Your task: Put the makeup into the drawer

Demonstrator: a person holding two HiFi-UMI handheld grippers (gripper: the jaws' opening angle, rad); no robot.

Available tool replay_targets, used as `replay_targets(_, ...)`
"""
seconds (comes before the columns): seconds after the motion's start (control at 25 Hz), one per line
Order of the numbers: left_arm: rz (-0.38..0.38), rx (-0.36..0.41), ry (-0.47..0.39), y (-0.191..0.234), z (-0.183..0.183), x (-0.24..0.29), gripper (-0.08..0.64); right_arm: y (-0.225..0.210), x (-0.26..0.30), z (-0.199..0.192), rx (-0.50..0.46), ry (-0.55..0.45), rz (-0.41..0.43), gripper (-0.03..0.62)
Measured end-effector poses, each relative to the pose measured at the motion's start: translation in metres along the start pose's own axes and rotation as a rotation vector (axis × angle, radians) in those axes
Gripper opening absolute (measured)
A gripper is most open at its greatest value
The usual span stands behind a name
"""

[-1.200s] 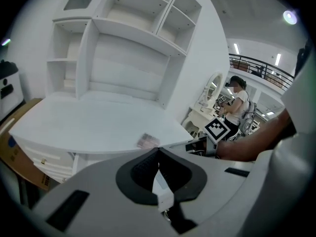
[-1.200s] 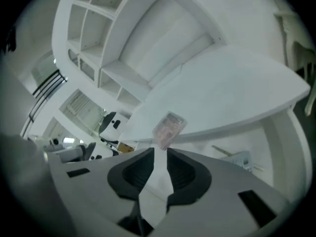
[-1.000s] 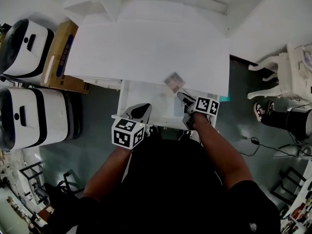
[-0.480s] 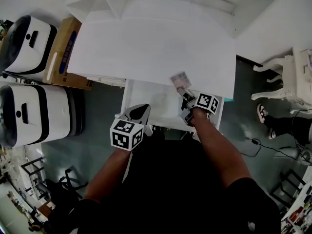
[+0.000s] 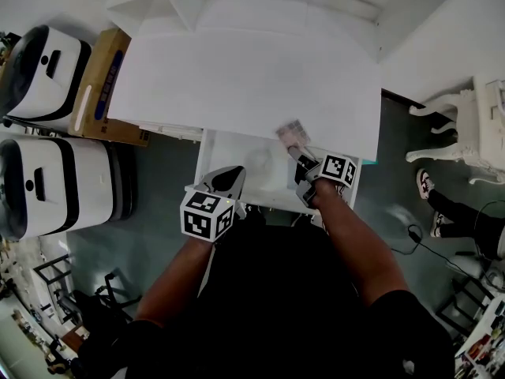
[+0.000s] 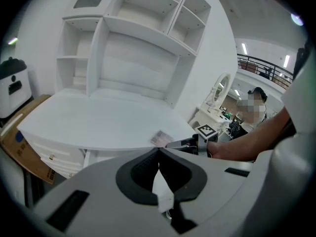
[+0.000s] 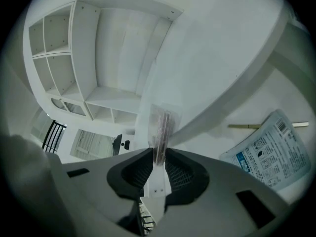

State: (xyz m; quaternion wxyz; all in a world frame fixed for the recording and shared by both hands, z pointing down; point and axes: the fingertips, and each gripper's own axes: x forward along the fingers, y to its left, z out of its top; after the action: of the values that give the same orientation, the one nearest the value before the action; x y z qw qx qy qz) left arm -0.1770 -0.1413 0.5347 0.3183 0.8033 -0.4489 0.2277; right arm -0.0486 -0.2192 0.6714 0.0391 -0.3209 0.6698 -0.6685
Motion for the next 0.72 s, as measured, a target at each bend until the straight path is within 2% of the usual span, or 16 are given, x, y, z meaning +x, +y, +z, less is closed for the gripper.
replay_targets(0.24, -0.013, 0.007, -0.012, -0.009, 0.005, 0.007, 0.011, 0.006, -0.021, 0.005, -0.093, 0.019, 0.008, 0.069)
replay_targets(0.48, -0.022, 0.018, -0.019, -0.016, 0.008, 0.011, 0.011, 0.01, -0.044, 0.009, -0.132, 0.031, 0.02, 0.061)
replay_targets(0.6, -0.027, 0.024, -0.022, -0.021, 0.009, 0.012, 0.011, 0.011, -0.058, 0.006, -0.151, 0.058, 0.023, 0.061)
replay_targets(0.72, -0.034, 0.029, -0.024, -0.024, 0.009, 0.011, 0.011, 0.012, -0.073, -0.004, -0.209, 0.117, 0.028, 0.061)
